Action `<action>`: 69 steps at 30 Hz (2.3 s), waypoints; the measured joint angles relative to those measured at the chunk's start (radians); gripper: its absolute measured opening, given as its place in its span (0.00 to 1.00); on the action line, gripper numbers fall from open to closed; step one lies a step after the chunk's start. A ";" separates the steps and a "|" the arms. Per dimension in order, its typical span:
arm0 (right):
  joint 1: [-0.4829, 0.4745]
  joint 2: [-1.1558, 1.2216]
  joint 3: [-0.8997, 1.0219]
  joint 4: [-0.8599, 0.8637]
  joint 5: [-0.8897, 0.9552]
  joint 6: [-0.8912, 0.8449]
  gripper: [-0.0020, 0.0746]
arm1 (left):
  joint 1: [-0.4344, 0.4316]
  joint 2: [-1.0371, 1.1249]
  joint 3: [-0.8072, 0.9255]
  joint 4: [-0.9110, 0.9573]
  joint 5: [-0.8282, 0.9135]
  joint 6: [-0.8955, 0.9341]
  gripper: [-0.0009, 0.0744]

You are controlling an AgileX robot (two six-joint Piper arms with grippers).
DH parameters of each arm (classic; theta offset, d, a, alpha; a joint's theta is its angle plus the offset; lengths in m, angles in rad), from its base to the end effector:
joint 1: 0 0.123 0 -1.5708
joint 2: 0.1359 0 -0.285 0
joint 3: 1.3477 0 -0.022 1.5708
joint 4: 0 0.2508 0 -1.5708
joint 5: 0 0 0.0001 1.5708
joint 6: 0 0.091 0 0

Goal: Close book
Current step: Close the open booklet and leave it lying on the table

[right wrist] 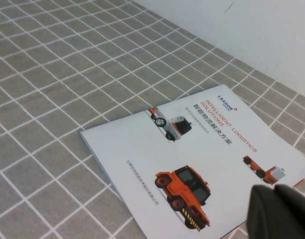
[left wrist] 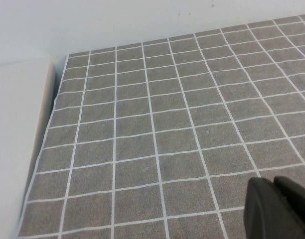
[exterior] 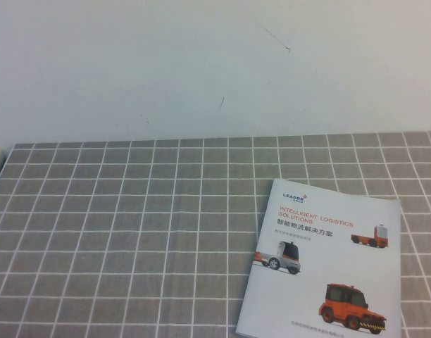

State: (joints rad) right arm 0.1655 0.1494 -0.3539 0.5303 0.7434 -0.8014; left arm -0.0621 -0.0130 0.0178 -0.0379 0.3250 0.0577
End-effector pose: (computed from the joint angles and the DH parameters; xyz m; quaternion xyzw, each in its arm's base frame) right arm 0.0341 0.0373 0.2647 -0.3188 0.7564 0.0799 0.5656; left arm 0.0534 -0.0044 0.1786 0.0367 0.7865 -0.0172 0.6162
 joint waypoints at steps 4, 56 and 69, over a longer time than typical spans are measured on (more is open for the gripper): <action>0.000 -0.005 0.011 0.000 -0.084 0.014 0.02 | 0.000 0.000 0.000 0.000 0.000 0.000 0.01; -0.238 -0.162 0.375 -0.545 -0.392 0.686 0.02 | 0.000 -0.001 0.000 0.000 0.002 0.004 0.01; -0.238 -0.162 0.375 -0.545 -0.392 0.686 0.02 | 0.000 -0.001 -0.002 0.000 0.002 0.004 0.01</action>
State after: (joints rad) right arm -0.0722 -0.0122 0.0208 -0.0147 0.3514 -0.1151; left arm -0.0621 -0.0137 0.0161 -0.0379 0.3266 0.0620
